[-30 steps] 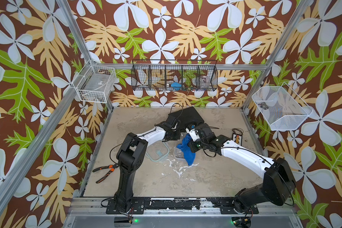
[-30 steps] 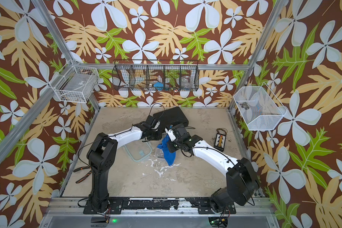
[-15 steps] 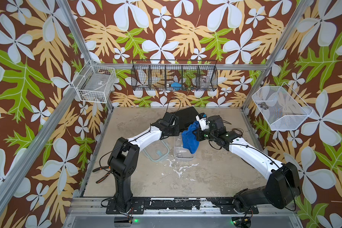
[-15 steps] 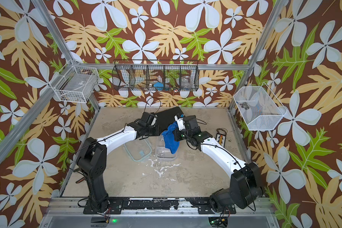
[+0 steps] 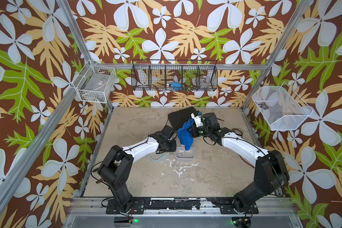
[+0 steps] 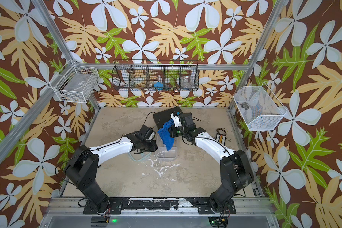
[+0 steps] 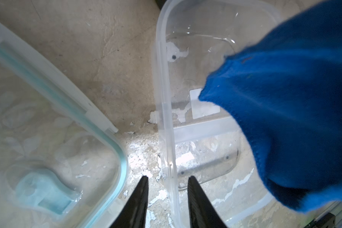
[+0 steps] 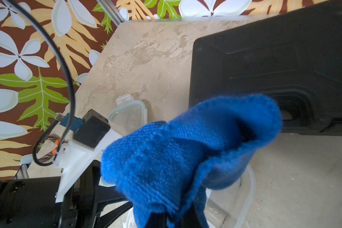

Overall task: Wipe the insides of the lunch boxes
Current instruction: Wipe the dirt inside the lunch box, then pick up the lunch box from the center of the board.

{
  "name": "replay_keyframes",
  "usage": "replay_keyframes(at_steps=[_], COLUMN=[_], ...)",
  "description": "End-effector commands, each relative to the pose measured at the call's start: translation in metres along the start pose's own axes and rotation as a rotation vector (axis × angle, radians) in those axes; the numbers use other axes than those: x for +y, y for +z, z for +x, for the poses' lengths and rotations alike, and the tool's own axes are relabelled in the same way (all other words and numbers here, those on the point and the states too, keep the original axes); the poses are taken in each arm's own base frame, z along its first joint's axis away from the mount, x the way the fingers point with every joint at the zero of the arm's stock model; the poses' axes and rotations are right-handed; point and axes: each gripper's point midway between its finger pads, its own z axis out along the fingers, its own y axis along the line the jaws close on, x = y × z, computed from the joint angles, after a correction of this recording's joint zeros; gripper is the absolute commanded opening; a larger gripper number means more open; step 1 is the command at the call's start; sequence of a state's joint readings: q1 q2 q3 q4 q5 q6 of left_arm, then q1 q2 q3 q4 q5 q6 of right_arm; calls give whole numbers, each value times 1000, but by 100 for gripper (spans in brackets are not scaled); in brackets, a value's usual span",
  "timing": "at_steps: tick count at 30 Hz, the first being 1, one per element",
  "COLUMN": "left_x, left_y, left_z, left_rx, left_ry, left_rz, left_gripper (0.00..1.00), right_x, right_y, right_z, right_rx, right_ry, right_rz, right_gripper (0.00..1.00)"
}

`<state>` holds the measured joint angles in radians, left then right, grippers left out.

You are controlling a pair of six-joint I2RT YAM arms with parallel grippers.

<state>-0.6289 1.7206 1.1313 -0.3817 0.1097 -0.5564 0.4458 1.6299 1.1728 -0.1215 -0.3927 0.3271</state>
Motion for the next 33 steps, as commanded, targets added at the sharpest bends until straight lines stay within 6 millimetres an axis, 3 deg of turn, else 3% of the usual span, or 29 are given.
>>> replay_keyframes(at_steps=[1, 5, 9, 15, 19, 25, 30, 33], left_x=[-4, -9, -9, -7, -9, -19, -13, -7], left_y=[6, 13, 23, 29, 26, 19, 16, 14], left_z=[1, 2, 11, 10, 0, -22, -39, -53], left_rx=[9, 19, 52, 55, 23, -40, -89, -111], left_ry=[-15, -6, 2, 2, 19, 53, 71, 24], left_rz=[1, 3, -3, -18, -24, -21, -73, -63], left_gripper=[33, 23, 22, 8, 2, 0, 0, 0], right_x=[1, -6, -14, -18, -21, -5, 4, -4], right_y=[6, 16, 31, 57, 66, 76, 66, 57], right_z=[7, 24, 46, 91, 110, 131, 155, 171], right_rx=[31, 91, 164, 351, 417, 536, 631, 697], right_ry=[-23, -21, 7, 59, 82, 79, 22, 9], right_rz=[-26, -21, -24, -83, -109, -188, -190, -152], right_gripper=[0, 0, 0, 0, 0, 0, 0, 0])
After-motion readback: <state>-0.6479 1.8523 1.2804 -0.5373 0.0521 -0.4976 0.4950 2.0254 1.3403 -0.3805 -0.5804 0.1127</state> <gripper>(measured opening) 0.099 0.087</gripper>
